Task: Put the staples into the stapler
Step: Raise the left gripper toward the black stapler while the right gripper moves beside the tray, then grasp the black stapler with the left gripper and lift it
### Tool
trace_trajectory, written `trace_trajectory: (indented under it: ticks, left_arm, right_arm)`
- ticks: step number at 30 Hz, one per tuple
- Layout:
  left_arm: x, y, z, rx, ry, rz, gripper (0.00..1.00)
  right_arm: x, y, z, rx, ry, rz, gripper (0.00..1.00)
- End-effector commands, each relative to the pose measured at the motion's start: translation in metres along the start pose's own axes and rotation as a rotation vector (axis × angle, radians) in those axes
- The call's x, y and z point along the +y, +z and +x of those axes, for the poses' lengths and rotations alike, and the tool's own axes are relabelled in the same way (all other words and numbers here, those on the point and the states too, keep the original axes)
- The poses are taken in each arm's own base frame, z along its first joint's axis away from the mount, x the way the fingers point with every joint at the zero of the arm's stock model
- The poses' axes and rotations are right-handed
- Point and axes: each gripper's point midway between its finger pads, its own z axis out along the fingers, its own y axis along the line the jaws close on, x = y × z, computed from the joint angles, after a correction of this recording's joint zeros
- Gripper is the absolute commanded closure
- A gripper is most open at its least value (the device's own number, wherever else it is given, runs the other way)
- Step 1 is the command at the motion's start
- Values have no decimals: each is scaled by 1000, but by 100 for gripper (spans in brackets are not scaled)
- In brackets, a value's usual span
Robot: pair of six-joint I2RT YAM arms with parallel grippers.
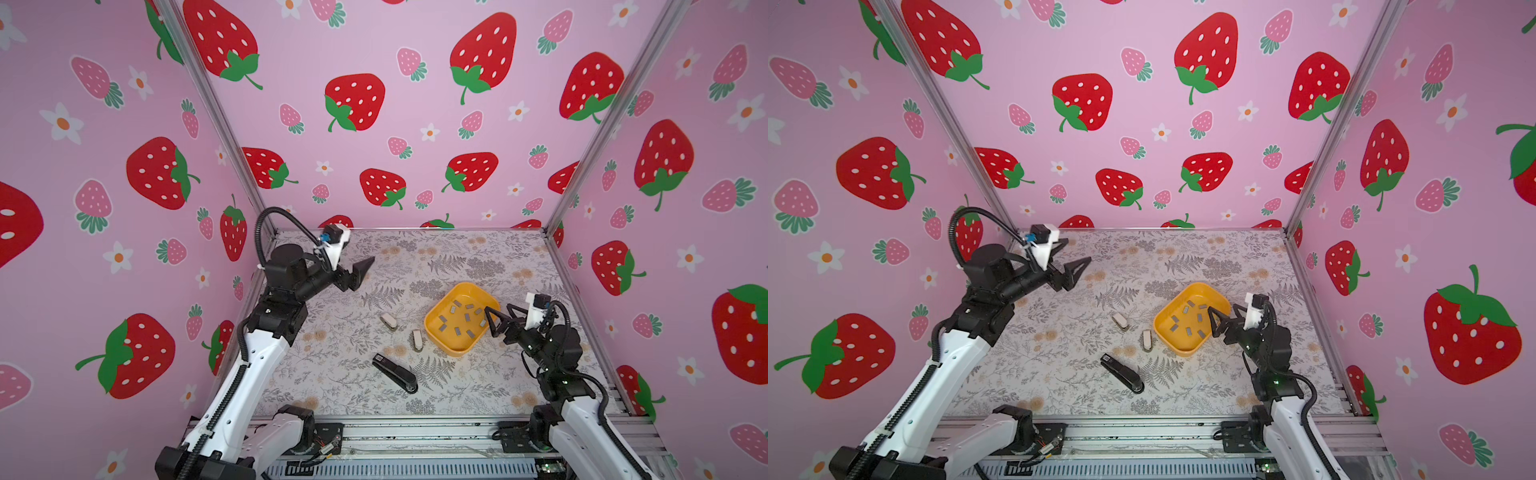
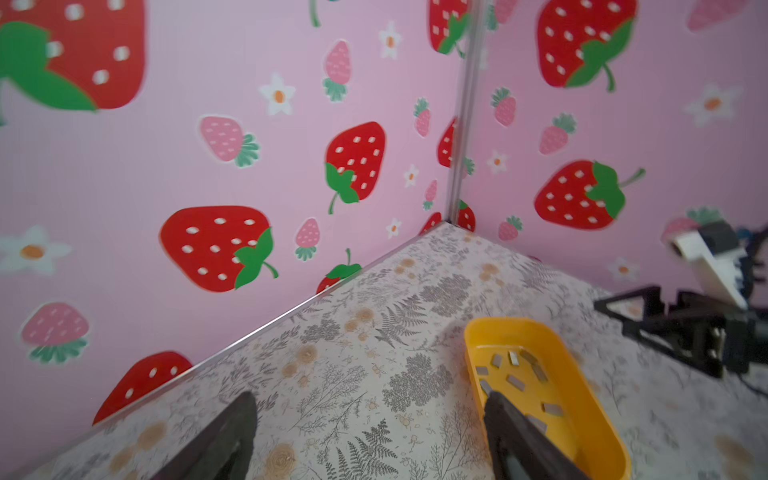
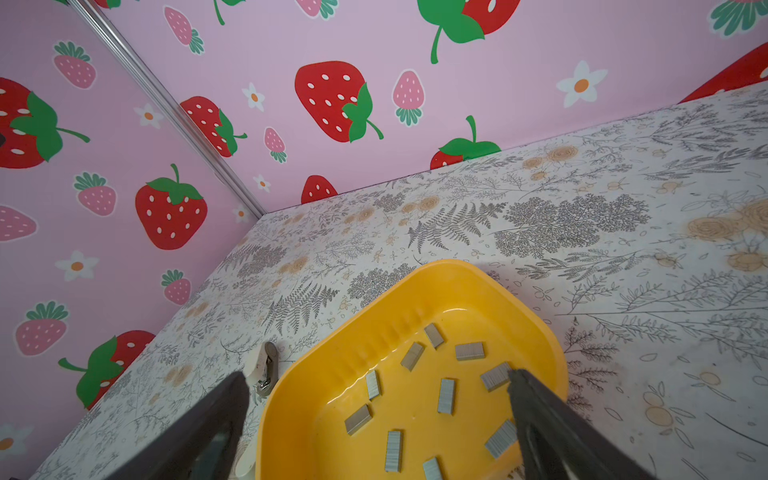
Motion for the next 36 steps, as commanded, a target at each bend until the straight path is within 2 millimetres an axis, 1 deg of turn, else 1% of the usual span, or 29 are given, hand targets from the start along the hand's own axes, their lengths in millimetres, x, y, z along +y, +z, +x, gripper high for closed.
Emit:
trace_trajectory:
  ticks: [1,3,4,6,7,9,11,12,14,17,18,20,21,22,23,27,30,33,35,36]
  left_arm:
    - [-60,19,45,95,420,274,18]
    - [-78,28,70,212,473,395,21]
    - [-82,31,79,257,487,437,23]
    - [-91,35,98,341,510,535,28]
    - [-96,35,106,363,519,580,31]
    - [-118,28,128,400,523,709,33]
    - [-135,21,150,467,538,795,34]
    - [-143,17,159,514,552,835,37]
    - [-157,10,167,557,580,890,40]
    - [-180,2,173,572,641,931,40]
    - [-188,-2,179,595,680,948,39]
    - [-203,-10,193,637,782,977,39]
    - [-208,-11,198,645,824,981,40]
    - [-212,-13,201,644,834,987,40]
    - [-216,-14,202,633,832,997,40]
    - [-228,-18,212,689,871,1045,41]
    - [-240,-21,226,733,900,1091,42]
    - [-243,-20,239,776,933,1105,45]
    - [-245,-17,243,780,926,1111,44]
    - [-246,-16,244,782,924,1111,43]
  right_arm:
    - [11,-1,-19,-21,-60,-19,1]
    - [8,0,-19,7,-81,10,1]
    - [7,1,-17,20,-86,13,1]
    - [3,1,-12,36,-80,27,1]
    - [2,1,-8,46,-63,30,1]
    - [7,1,-1,50,-34,-11,1]
    - [14,1,2,40,-16,-58,1]
    - [15,1,1,43,-18,-55,1]
    - [16,1,-1,41,-22,-51,1]
    - [14,0,-7,28,-46,-29,1]
    - [13,-1,-9,20,-65,-19,1]
    - [6,-2,-11,7,-103,24,1]
    - [-4,-3,-12,4,-107,84,1]
    - [-13,-4,-13,2,-97,134,1]
    - [-16,-5,-13,1,-94,151,1]
    - [-9,-1,-13,5,-103,111,1]
    - [-14,1,-13,12,-101,136,1]
    - [-14,2,-13,18,-100,135,1]
    - [-14,2,-13,18,-100,134,1]
    - [-14,1,-14,16,-101,133,1]
